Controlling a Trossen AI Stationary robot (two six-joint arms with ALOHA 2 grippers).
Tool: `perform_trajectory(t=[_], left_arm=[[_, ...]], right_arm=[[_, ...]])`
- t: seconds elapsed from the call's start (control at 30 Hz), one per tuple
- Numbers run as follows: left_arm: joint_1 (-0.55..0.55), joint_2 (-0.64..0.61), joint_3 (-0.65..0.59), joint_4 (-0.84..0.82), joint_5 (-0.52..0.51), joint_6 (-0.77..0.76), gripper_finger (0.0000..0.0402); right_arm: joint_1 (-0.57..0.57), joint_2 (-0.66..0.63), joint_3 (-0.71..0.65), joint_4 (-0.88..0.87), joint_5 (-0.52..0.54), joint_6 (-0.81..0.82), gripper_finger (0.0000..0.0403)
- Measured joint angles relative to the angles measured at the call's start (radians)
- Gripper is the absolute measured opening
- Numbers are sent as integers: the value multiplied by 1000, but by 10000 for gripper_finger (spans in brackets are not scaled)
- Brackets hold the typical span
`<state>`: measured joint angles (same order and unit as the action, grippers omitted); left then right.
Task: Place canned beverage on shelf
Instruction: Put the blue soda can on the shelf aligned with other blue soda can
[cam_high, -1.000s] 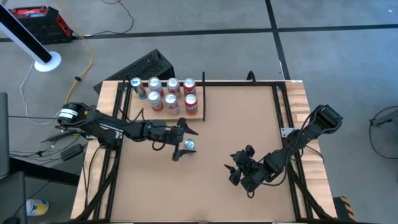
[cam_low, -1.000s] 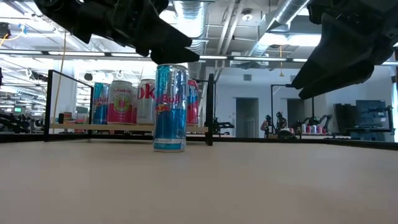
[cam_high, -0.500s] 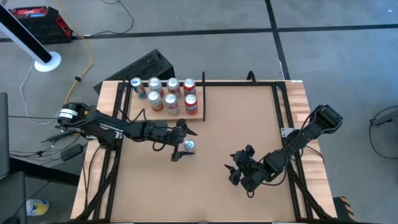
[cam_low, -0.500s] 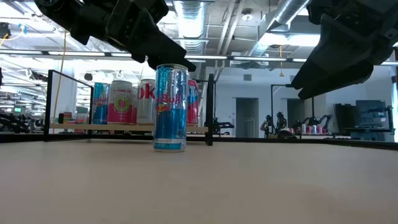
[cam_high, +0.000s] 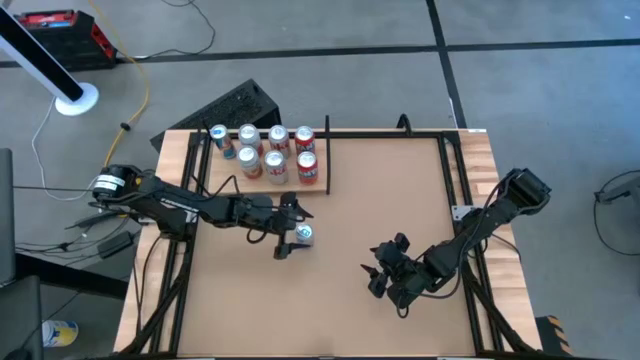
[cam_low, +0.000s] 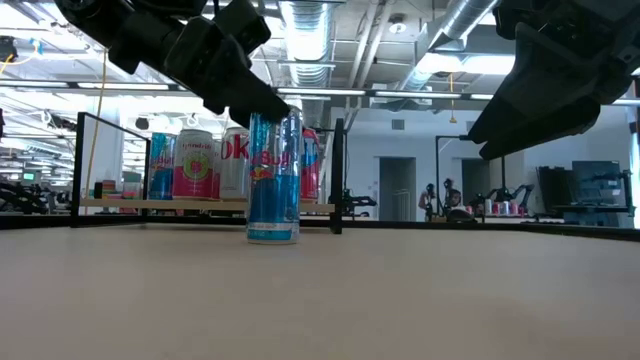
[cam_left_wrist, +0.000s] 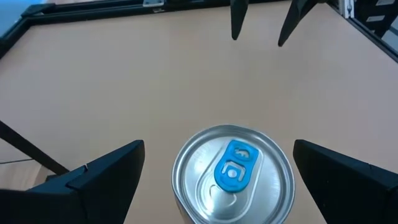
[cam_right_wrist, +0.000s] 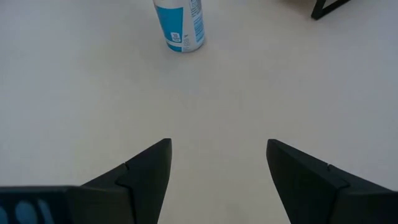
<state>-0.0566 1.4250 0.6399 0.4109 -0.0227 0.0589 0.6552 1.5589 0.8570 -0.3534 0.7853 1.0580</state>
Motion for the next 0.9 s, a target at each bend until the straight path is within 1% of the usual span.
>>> perform_trajectory(t=[0.3, 0.4, 0.57, 0.83, 0.9], left_arm=[[0, 0, 0, -3, -5, -3, 394], [0, 0, 0, -3, -19, -3, 383], [0, 0, 0, -3, -36, -3, 336], [0, -15, 0, -15, -37, 5, 226], [2, -37, 0, -27, -38, 5, 221]], right_arm=[[0, 0, 0, 0, 1, 0, 286], [0, 0, 0, 0, 1, -1, 286], [0, 0, 0, 0, 1, -1, 286], [0, 0, 0, 0, 1, -2, 286], [0, 0, 0, 0, 1, -4, 286]])
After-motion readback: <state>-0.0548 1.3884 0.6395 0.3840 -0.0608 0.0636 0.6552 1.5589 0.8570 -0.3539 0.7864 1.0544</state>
